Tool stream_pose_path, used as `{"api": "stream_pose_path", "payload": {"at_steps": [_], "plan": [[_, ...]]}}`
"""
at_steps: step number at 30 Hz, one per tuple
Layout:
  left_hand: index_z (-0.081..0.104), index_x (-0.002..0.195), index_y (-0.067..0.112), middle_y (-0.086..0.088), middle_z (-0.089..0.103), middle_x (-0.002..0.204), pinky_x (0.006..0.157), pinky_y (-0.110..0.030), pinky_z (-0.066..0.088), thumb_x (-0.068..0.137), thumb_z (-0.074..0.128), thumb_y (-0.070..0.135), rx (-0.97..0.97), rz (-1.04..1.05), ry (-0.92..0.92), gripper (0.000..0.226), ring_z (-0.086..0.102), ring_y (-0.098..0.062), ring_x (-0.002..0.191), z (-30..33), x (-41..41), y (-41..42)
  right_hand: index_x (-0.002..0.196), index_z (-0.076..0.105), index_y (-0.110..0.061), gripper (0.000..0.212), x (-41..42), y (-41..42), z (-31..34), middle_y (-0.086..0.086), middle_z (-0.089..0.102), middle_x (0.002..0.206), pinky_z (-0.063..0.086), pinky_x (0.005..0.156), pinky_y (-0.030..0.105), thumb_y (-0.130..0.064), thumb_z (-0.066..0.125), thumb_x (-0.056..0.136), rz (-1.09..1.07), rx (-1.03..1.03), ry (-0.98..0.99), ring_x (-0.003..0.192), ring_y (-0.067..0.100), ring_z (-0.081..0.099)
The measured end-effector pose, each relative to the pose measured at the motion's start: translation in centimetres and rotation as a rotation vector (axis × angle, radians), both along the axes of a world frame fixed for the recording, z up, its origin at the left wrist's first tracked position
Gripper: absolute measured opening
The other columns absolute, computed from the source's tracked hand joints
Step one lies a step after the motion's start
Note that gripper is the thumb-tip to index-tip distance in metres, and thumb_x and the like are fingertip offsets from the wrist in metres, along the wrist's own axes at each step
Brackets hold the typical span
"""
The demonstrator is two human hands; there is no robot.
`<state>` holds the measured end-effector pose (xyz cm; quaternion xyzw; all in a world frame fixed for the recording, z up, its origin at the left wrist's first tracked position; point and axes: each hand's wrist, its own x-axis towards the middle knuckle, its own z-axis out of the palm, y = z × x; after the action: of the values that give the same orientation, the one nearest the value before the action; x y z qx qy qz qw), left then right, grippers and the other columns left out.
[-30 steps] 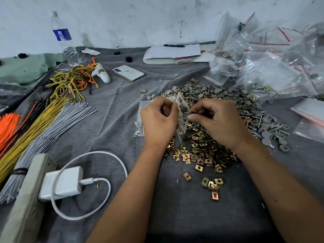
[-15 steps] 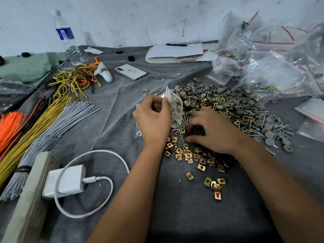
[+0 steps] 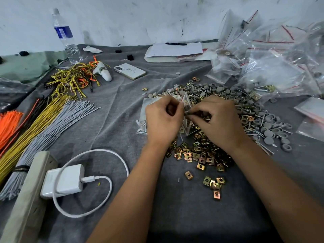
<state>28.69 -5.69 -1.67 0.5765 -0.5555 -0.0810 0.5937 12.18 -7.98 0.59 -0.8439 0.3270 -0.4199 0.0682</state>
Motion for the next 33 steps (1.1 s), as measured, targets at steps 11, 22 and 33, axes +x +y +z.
{"api": "stream_pose_path", "payload": {"at_steps": [11, 22, 33], "plan": [[0.069, 0.071, 0.02, 0.015, 0.057, 0.055, 0.054, -0.022, 0.044, 0.088, 0.071, 0.015, -0.043, 0.182, 0.284, 0.017, 0.052, -0.002, 0.053, 0.7, 0.5, 0.2, 0.105, 0.075, -0.016, 0.019, 0.0, -0.3, -0.8, -0.002, 0.068, 0.101, 0.052, 0.091, 0.038, -0.028, 0.075, 0.09, -0.032, 0.143, 0.153, 0.099, 0.013, 0.059], [0.068, 0.072, 0.008, 0.0, 0.058, 0.059, 0.053, -0.023, 0.045, 0.091, 0.07, 0.01, -0.053, 0.274, 0.382, 0.019, 0.051, -0.009, 0.054, 1.4, 1.0, 0.5, 0.102, 0.07, -0.029, 0.024, 1.5, 0.4, -1.1, -0.008, 0.051, 0.105, 0.052, 0.088, 0.041, -0.045, 0.077, 0.086, 0.003, 0.193, 0.377, 0.11, 0.012, 0.046], [0.067, 0.07, 0.019, 0.001, 0.062, 0.063, 0.054, -0.028, 0.047, 0.09, 0.071, 0.017, -0.042, 0.365, 0.489, 0.021, 0.056, -0.012, 0.056, 1.5, 2.7, 0.2, 0.099, 0.072, -0.011, 0.014, 1.1, 0.0, -0.9, -0.002, 0.065, 0.098, 0.044, 0.082, 0.026, -0.024, 0.068, 0.097, -0.009, 0.232, 0.155, 0.092, 0.013, 0.057]]}}
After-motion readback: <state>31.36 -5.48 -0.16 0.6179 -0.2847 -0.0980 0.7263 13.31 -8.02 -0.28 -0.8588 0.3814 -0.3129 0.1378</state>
